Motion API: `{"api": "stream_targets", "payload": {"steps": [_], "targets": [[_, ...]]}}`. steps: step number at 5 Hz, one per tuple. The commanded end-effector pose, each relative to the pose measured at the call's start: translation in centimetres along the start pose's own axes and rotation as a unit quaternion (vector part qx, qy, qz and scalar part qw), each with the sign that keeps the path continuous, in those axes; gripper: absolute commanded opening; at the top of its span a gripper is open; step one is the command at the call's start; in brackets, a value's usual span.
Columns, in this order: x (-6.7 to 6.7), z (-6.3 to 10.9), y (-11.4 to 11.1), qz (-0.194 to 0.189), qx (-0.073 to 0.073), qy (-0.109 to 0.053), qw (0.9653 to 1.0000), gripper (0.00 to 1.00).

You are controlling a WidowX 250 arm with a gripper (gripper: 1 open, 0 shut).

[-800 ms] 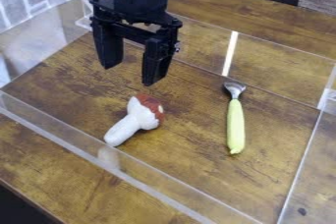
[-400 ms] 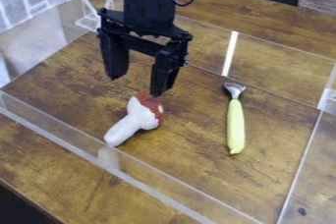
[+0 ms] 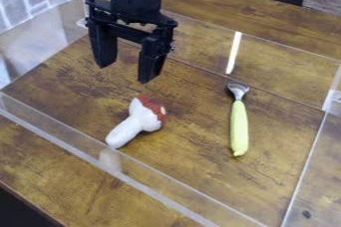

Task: Remove the mushroom from the silver pot and put it on the table

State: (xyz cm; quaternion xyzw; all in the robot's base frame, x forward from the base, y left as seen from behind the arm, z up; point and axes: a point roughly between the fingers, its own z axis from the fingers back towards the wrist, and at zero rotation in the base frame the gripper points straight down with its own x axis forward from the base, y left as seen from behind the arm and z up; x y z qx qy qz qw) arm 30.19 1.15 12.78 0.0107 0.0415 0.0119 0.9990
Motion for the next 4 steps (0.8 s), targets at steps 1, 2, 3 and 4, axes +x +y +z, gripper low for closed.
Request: {"api": "stream_targets", "payload": {"steps": [1, 2, 3, 4], "targets": [[1.0, 1.4, 1.0, -0.015, 0.002, -0.034, 0.9993, 1.00], [0.8, 1.9, 1.9, -0.032, 0.001, -0.040, 0.9987, 1.00], [0.6, 2.5, 2.8, -0.038, 0.001, -0.046, 0.9982, 1.00], [1.0, 2.6, 2.1, 0.015, 0.002, -0.050, 0.9987, 1.00]]}}
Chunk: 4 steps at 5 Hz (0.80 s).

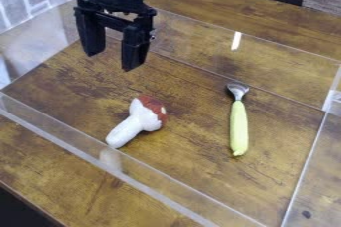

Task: Remove the mushroom from the silver pot and put it on the table

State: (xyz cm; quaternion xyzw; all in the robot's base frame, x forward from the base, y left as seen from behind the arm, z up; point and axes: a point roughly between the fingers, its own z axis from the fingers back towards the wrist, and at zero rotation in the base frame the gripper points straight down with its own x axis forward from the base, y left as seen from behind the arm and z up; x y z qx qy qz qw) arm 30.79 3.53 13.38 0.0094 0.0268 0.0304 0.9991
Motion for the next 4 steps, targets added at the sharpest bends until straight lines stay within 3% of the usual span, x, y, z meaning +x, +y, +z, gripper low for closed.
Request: {"api": "stream_targets", "payload": {"steps": [1, 3, 4], "targets": [[0.88, 1.46, -0.94, 0.033, 0.005, -0.032, 0.9989, 1.00], [1.77, 1.02, -1.71, 0.070, 0.007, -0.036, 0.9969, 1.00], [1.51, 1.78, -1.19, 0.077, 0.006, -0.044, 0.9961, 1.00]]}}
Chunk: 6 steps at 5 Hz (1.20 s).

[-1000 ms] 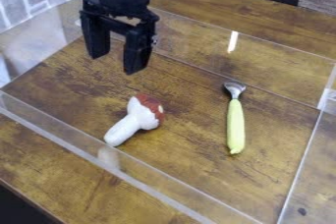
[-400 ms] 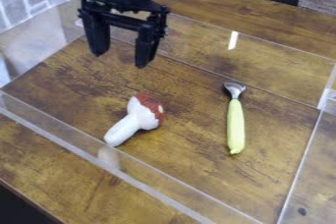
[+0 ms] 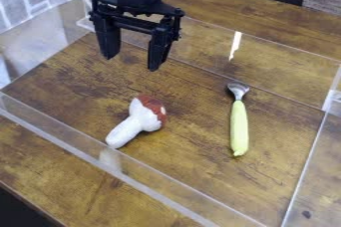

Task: Remove the mushroom from the silver pot and put it on the table

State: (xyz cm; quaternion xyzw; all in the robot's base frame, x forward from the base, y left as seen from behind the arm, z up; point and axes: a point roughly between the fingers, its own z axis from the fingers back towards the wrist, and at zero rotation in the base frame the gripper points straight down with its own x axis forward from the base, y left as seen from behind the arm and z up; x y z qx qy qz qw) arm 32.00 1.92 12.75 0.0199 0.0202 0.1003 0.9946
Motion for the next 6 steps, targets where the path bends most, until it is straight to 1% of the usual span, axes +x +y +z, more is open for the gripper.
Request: {"api": "stream_targets", "payload": {"steps": [1, 2, 3, 4, 5, 6], "targets": [[-0.2, 2.6, 0.5, -0.001, -0.007, -0.042, 0.9991, 1.00], [-0.8, 2.9, 0.5, -0.007, -0.009, -0.046, 0.9989, 1.00], [-1.5, 2.9, -0.2, 0.027, -0.012, -0.054, 0.9981, 1.00], [-1.3, 2.7, -0.8, 0.057, -0.012, -0.062, 0.9963, 1.00], [-1.2, 2.1, 0.2, 0.027, -0.012, -0.072, 0.9970, 1.00], [-1.3, 2.2, 1.5, -0.004, -0.009, -0.074, 0.9972, 1.00]]}}
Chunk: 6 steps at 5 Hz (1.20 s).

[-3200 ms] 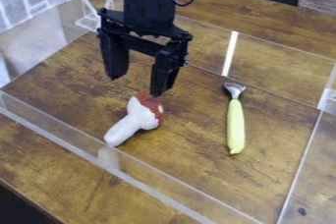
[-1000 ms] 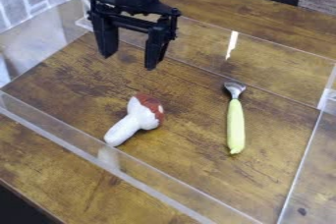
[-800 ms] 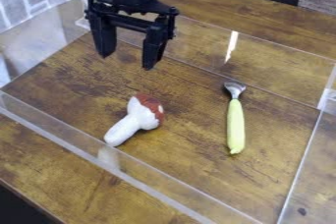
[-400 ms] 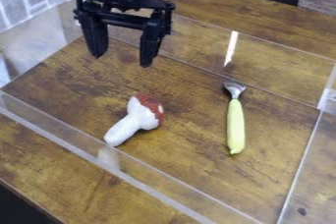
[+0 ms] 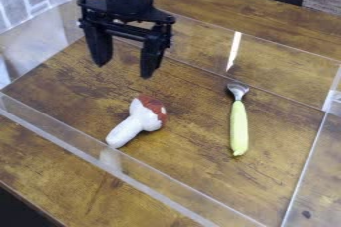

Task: Remove the mushroom from the silver pot and put it on the table

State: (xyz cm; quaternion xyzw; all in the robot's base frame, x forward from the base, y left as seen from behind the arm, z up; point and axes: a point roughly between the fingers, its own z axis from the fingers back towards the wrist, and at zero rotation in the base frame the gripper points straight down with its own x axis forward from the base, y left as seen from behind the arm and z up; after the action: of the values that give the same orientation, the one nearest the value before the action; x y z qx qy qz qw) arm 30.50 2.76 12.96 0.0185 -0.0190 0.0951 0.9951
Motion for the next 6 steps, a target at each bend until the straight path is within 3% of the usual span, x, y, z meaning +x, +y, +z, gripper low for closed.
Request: {"api": "stream_targets", "payload": {"steps": [1, 2, 4, 6], "targets": [[0.8, 1.9, -0.2, 0.020, -0.001, -0.039, 0.9990, 1.00], [1.1, 1.6, -1.1, 0.039, 0.002, -0.039, 0.9985, 1.00], [2.8, 0.7, -0.4, -0.003, 0.003, -0.024, 0.9997, 1.00], [1.9, -1.1, -1.6, -0.009, 0.004, -0.002, 0.9999, 1.00]]}}
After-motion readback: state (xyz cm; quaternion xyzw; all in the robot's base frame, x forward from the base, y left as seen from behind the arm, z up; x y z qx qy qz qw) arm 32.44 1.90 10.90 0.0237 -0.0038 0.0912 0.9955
